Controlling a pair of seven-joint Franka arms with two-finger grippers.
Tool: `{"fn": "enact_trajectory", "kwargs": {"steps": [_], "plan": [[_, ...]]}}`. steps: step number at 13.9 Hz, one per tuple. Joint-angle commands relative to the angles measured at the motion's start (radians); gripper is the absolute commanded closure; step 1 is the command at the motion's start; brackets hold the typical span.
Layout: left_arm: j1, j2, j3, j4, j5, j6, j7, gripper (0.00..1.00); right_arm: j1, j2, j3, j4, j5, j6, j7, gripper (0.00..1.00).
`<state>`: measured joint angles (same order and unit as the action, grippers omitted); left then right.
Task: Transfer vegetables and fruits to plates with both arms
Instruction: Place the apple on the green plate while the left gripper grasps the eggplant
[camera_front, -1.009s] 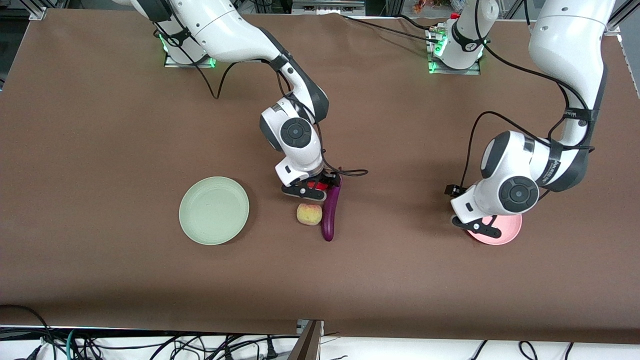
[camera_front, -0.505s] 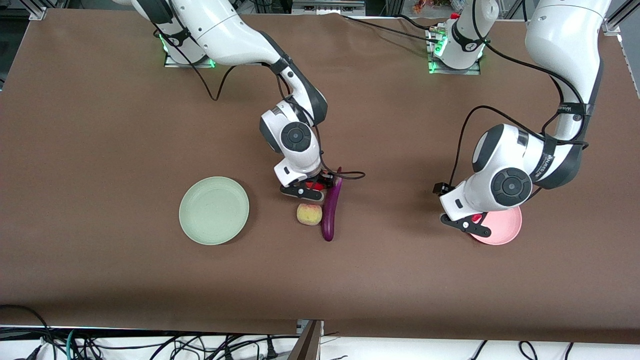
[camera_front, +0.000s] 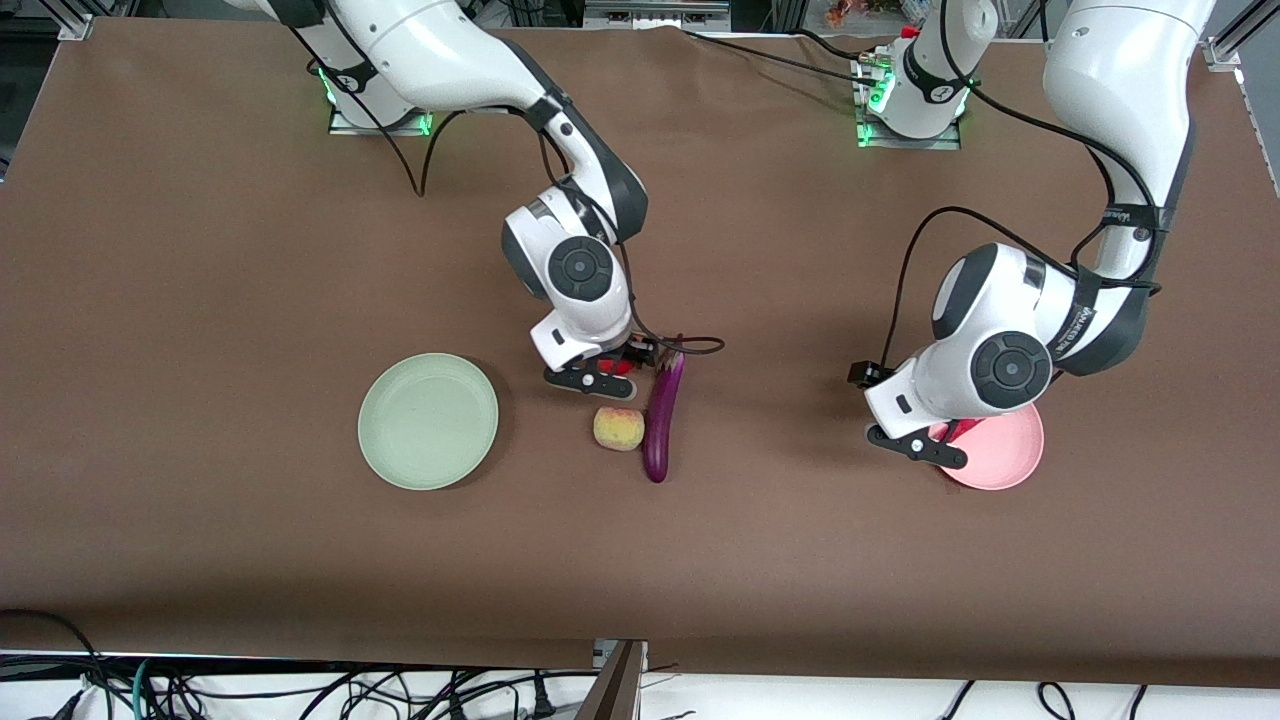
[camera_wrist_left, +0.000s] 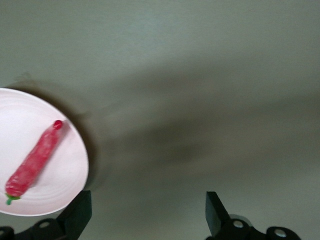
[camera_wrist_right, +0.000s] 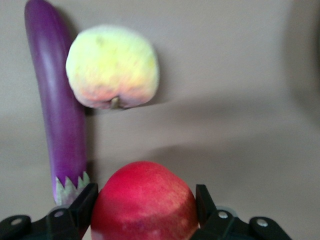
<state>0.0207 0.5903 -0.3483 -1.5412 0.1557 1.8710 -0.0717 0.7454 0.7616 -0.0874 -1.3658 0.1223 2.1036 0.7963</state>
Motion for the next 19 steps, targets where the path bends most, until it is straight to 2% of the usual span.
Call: {"fn": "enact_trajectory", "kwargs": {"steps": [1, 3, 6, 8, 10, 12, 14, 16, 17, 18, 19], "plan": [[-0.050, -0.003, -0.026, 0.010, -0.030, -0.015, -0.063, 0.00, -0.055, -0.082, -0.018, -0.016, 0.014, -0.127, -0.138, 0.48], [-0.074, 0.012, -0.026, 0.012, -0.137, 0.000, -0.112, 0.00, -0.109, -0.107, -0.054, -0.016, 0.014, -0.207, -0.289, 0.47], [-0.152, 0.086, -0.024, 0.088, -0.249, 0.091, -0.137, 0.00, -0.182, -0.094, -0.110, -0.026, 0.010, -0.226, -0.469, 0.47], [-0.217, 0.126, -0.023, 0.122, -0.254, 0.138, -0.177, 0.00, -0.259, -0.068, -0.112, -0.038, 0.002, -0.208, -0.563, 0.46], [-0.284, 0.154, -0.015, 0.119, -0.242, 0.261, -0.194, 0.00, -0.314, -0.032, -0.111, -0.038, 0.011, -0.170, -0.644, 0.45], [-0.337, 0.173, 0.006, 0.112, -0.222, 0.348, -0.210, 0.00, -0.322, -0.002, -0.111, -0.048, 0.014, -0.116, -0.644, 0.45], [-0.370, 0.201, 0.022, 0.112, -0.158, 0.402, -0.212, 0.00, -0.324, -0.001, -0.111, -0.075, 0.016, -0.070, -0.646, 0.28], [-0.381, 0.239, 0.023, 0.110, -0.111, 0.489, -0.215, 0.00, -0.322, -0.001, -0.111, -0.088, 0.016, -0.059, -0.646, 0.18], [-0.393, 0.252, 0.025, 0.102, -0.110, 0.519, -0.242, 0.00, -0.324, -0.001, -0.111, -0.087, 0.016, -0.057, -0.646, 0.07], [-0.419, 0.256, 0.038, 0.093, -0.091, 0.540, -0.273, 0.00, -0.325, -0.001, -0.111, -0.082, 0.017, -0.057, -0.646, 0.01], [-0.447, 0.258, 0.067, 0.093, -0.056, 0.556, -0.279, 0.00, -0.325, -0.005, -0.111, -0.076, 0.017, -0.059, -0.644, 0.01]]}}
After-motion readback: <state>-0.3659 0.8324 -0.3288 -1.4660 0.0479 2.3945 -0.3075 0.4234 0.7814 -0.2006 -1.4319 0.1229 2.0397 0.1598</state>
